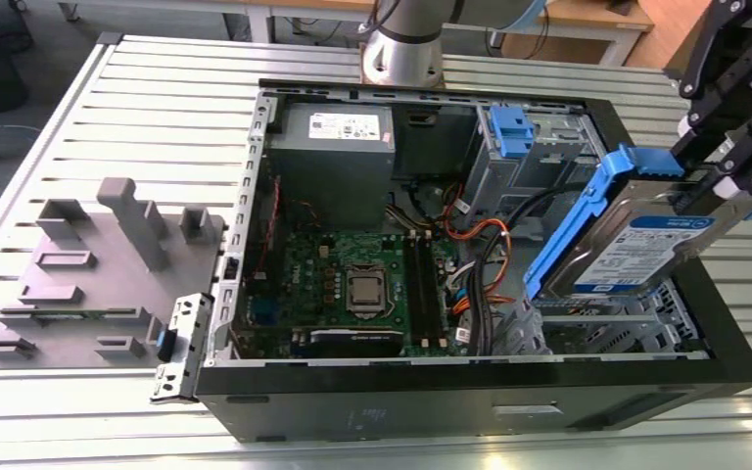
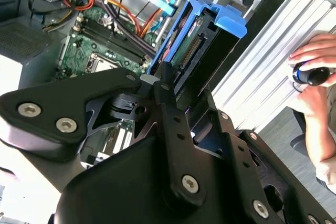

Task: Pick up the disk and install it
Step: 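Insert the disk into the insertion slot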

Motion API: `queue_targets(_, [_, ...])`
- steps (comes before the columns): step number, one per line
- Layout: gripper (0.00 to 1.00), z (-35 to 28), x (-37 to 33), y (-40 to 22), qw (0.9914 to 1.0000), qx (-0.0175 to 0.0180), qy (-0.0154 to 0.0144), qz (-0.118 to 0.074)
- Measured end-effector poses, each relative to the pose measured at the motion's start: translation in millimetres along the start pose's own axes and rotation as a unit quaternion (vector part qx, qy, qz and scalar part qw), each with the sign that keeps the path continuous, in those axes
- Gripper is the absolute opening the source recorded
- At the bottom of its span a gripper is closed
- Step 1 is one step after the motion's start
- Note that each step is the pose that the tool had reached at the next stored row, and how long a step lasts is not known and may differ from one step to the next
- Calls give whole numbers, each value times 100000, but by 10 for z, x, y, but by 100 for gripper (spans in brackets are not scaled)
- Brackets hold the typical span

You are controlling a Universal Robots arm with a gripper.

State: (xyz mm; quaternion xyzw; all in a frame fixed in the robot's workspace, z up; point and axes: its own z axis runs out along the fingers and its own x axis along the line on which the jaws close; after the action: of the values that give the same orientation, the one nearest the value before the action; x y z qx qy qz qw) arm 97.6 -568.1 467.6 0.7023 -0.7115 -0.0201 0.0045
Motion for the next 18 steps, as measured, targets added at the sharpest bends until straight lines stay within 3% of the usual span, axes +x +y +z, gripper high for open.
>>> queue_targets(2, [35, 0, -1, -49, 100000, 0, 2, -11])
queue_targets(3, [35, 8, -2, -126, 100000, 0, 1, -58])
queue_targets(18, [35, 82, 0, -134, 100000, -2, 1, -99])
